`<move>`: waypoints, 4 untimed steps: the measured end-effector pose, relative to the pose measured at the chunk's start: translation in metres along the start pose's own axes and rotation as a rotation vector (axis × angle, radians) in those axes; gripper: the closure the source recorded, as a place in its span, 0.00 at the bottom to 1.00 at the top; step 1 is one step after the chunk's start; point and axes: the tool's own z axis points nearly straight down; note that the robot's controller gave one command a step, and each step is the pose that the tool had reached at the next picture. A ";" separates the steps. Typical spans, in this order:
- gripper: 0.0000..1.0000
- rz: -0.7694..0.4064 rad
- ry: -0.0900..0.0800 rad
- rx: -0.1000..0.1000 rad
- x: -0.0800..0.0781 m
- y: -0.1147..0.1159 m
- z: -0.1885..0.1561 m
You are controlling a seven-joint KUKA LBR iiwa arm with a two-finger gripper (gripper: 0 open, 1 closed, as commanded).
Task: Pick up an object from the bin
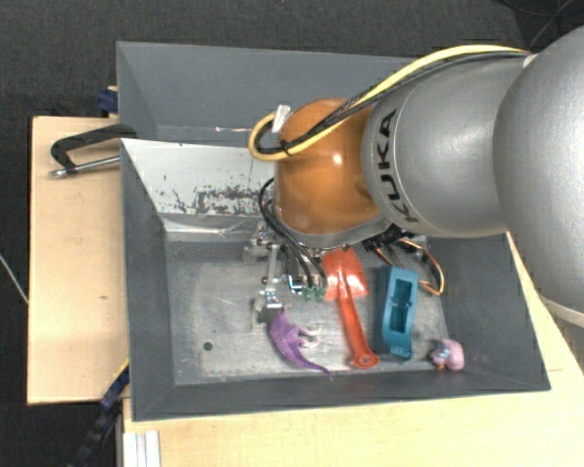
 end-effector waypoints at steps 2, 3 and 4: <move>0.00 -0.067 -0.010 -0.003 -0.004 -0.029 0.008; 0.00 -0.153 -0.010 0.001 0.017 -0.059 0.024; 0.00 -0.174 -0.009 0.001 0.023 -0.064 0.029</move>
Offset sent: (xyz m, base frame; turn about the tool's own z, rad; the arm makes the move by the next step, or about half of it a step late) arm 0.0073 -0.1004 -0.0379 -0.1807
